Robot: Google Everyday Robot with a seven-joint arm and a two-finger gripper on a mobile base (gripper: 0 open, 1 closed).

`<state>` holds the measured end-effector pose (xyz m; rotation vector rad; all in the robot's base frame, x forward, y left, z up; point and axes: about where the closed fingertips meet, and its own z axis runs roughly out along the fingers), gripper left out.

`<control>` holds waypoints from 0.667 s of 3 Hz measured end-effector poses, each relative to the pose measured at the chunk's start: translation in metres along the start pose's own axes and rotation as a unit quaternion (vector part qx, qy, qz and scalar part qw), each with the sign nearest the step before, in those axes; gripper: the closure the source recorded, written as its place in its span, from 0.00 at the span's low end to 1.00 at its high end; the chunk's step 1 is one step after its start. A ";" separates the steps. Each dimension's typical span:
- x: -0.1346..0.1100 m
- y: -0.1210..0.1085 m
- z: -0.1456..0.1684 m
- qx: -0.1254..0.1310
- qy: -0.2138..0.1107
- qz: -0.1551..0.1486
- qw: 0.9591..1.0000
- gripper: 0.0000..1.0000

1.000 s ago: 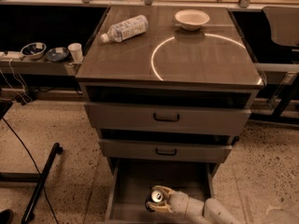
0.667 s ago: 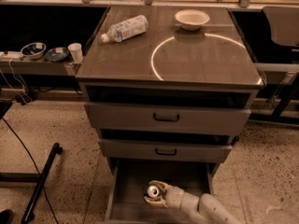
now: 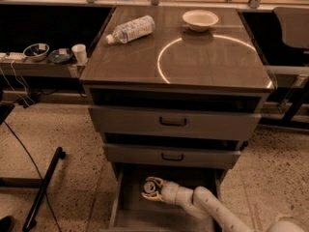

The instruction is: Place pepsi can into bottom drawer

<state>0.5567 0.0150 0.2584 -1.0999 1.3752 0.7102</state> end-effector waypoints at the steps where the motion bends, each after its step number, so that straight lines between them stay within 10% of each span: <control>1: 0.020 -0.012 0.015 -0.014 0.003 0.021 1.000 1.00; 2: 0.031 -0.019 0.019 -0.016 -0.008 0.049 0.999 0.81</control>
Offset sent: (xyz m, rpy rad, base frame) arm 0.0416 -0.0027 -0.0419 0.0994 0.1409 0.0165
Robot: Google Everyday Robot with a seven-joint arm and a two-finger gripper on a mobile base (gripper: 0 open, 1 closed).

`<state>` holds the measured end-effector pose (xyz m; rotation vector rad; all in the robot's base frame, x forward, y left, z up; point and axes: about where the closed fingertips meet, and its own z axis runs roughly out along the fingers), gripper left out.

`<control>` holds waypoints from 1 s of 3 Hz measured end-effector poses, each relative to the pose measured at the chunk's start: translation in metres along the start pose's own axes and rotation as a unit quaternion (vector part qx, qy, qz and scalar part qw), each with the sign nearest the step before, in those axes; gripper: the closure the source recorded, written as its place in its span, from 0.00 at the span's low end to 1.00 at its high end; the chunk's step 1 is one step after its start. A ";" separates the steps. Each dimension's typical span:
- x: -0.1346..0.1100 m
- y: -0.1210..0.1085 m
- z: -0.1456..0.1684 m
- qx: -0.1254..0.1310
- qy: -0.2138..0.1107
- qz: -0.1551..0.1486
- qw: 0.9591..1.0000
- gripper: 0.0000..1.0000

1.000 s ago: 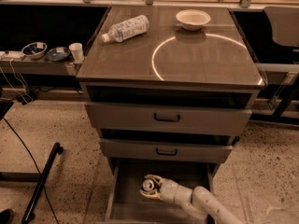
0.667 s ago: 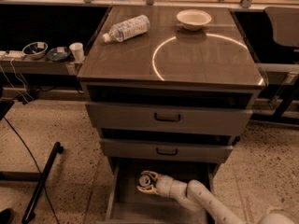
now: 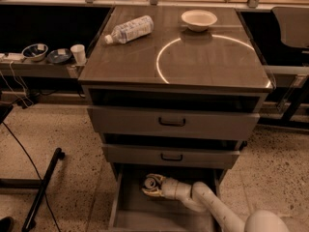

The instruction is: Place pepsi can into bottom drawer

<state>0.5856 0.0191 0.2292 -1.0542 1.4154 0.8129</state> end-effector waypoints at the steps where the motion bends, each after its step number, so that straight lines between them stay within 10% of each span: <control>1: 0.008 -0.003 0.000 0.003 -0.004 0.002 1.000 0.58; 3: 0.021 -0.003 0.003 -0.018 0.032 0.004 0.999 0.12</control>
Offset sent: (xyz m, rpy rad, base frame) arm 0.0065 -0.0074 -0.0213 -0.1218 -0.0146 0.0125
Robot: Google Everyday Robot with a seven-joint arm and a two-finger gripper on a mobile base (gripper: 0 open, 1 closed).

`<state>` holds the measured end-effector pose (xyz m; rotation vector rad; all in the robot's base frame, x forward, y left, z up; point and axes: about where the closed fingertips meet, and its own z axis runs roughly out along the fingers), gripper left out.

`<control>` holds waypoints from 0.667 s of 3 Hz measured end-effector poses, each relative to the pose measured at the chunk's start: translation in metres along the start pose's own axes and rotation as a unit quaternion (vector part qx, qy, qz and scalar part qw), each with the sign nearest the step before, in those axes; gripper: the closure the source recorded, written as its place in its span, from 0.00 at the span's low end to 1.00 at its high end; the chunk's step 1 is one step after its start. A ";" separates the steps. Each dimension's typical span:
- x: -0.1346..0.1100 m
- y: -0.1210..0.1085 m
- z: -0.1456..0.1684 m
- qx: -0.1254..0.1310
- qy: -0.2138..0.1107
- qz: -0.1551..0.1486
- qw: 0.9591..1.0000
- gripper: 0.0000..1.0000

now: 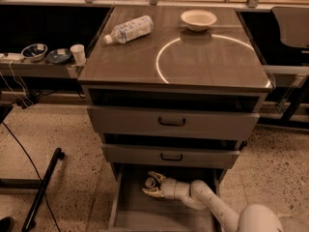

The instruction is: Place pepsi can into bottom drawer

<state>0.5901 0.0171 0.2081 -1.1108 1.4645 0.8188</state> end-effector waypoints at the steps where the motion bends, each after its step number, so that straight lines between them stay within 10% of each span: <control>1: 0.001 0.000 0.000 -0.002 0.001 0.002 1.000 0.00; 2: -0.010 0.015 -0.028 0.008 -0.008 0.005 1.000 0.00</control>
Offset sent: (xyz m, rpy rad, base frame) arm -0.0001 0.0001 -0.0009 -0.0011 0.0054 0.0023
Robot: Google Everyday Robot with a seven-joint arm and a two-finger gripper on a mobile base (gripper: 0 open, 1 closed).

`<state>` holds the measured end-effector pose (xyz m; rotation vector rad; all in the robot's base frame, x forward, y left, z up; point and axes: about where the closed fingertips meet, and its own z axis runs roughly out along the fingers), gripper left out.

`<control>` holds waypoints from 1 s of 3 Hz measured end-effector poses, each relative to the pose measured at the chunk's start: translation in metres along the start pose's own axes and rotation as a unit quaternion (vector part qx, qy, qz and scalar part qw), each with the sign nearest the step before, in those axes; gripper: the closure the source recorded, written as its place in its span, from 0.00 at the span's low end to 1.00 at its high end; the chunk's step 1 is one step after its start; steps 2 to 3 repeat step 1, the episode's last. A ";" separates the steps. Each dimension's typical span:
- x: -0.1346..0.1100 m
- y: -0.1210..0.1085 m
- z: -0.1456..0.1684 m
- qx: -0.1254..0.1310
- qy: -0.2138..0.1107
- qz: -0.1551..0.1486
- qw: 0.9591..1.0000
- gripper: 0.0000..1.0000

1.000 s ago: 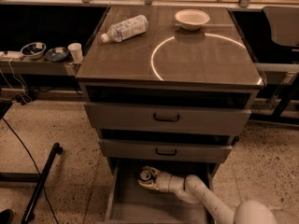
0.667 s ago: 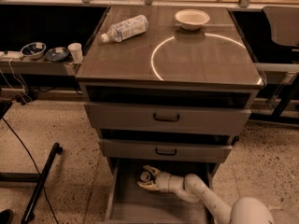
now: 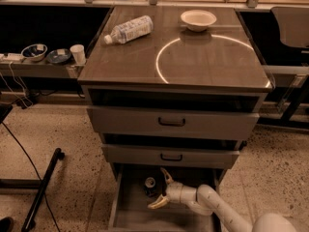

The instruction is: Place pepsi can into bottom drawer

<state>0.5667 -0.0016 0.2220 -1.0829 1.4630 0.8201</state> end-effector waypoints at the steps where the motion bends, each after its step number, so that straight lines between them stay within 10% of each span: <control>1: 0.000 0.001 0.000 0.000 0.000 0.001 1.000 0.00; 3: 0.000 0.001 0.000 0.000 0.000 0.001 1.000 0.00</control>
Offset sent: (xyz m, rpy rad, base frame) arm 0.0000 0.0000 0.0000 0.0000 0.0000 0.0000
